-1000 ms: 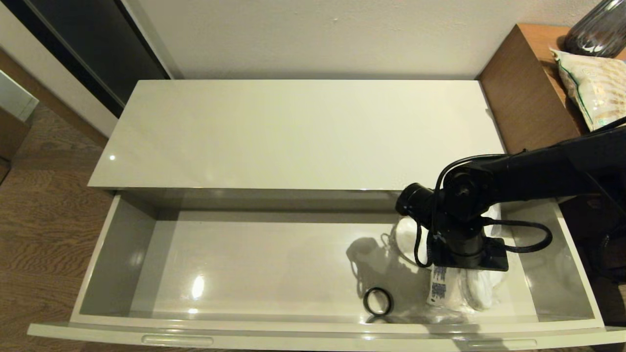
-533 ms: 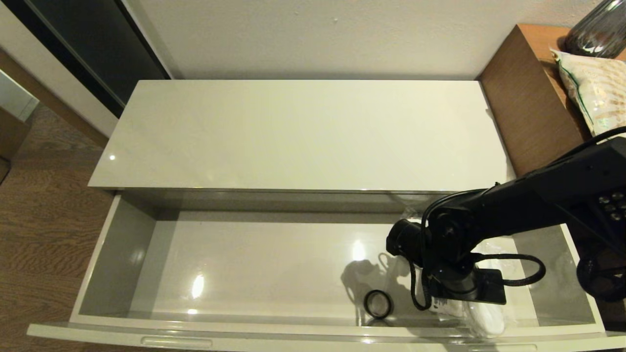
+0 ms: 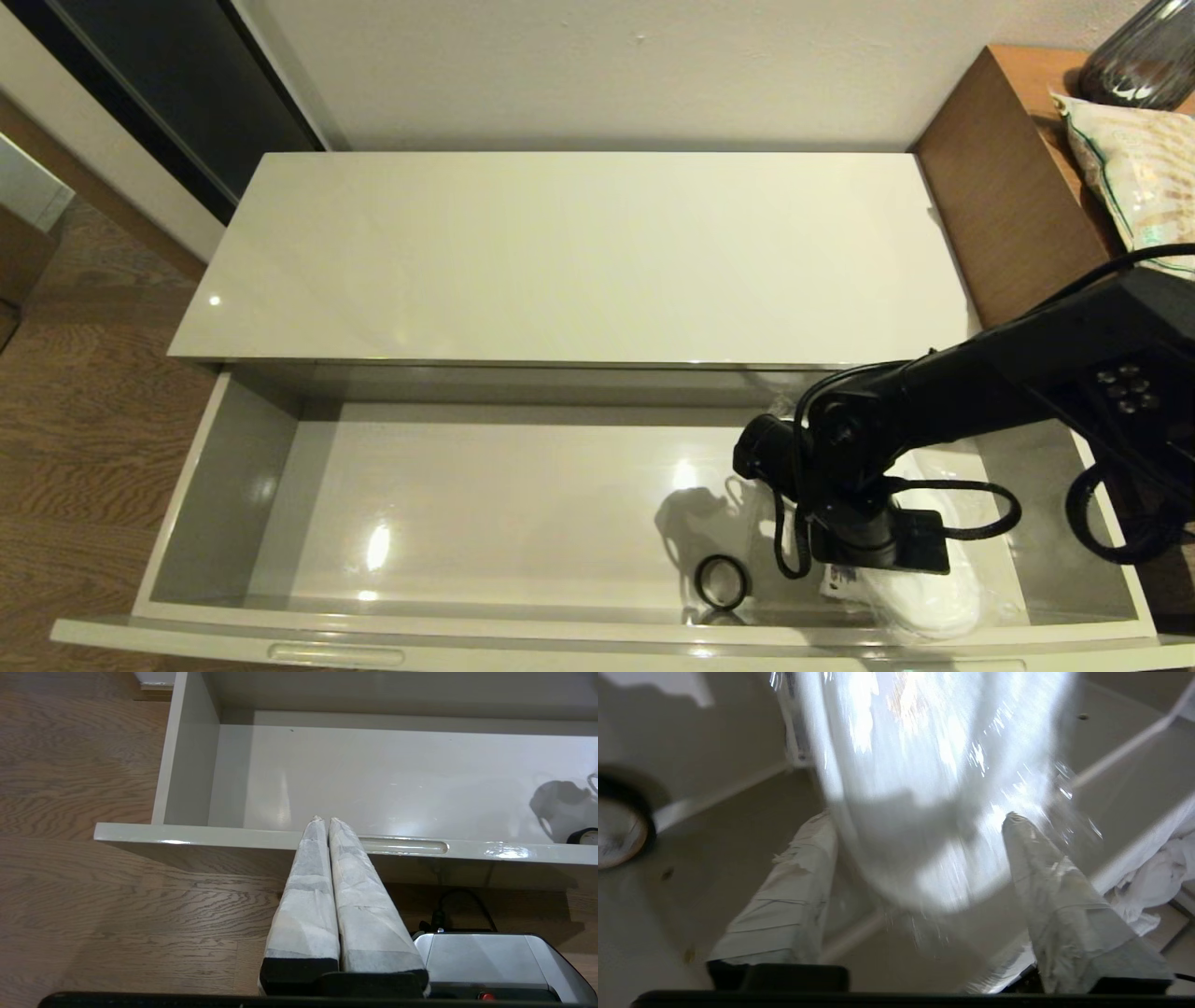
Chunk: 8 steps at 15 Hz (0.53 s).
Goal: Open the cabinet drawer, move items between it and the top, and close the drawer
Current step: Put the disposable slippers in the drawer, then close the drawer
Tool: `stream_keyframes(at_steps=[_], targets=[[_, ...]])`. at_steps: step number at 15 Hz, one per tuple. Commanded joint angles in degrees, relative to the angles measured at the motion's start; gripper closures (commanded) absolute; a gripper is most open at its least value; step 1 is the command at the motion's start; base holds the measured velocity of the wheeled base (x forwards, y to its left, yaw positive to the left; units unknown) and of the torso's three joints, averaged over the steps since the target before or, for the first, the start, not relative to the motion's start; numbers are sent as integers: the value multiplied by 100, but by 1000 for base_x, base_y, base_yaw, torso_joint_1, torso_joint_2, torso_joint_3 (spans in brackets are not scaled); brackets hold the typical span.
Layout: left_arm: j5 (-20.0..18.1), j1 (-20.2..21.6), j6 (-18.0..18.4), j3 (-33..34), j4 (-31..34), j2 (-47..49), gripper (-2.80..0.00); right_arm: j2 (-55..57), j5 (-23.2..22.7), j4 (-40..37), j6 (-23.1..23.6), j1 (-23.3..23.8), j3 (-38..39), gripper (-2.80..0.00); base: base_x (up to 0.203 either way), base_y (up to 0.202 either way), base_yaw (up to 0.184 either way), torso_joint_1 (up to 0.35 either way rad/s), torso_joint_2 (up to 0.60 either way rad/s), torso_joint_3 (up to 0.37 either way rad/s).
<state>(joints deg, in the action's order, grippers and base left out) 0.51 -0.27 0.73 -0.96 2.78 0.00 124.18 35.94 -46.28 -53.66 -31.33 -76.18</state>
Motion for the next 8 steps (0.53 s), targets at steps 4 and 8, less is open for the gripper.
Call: stream_keyframes(at_steps=[4,8], targets=[[2,0,-3,0,3,9,0,-1493,-27,-1162,5,-543,-720,-280,0,0,0,0,0,0],[2,0,-3,0,3,0,0,-2168,-161,-1935,-149,-1129,-896,-280,0,0,0,0,0,0]])
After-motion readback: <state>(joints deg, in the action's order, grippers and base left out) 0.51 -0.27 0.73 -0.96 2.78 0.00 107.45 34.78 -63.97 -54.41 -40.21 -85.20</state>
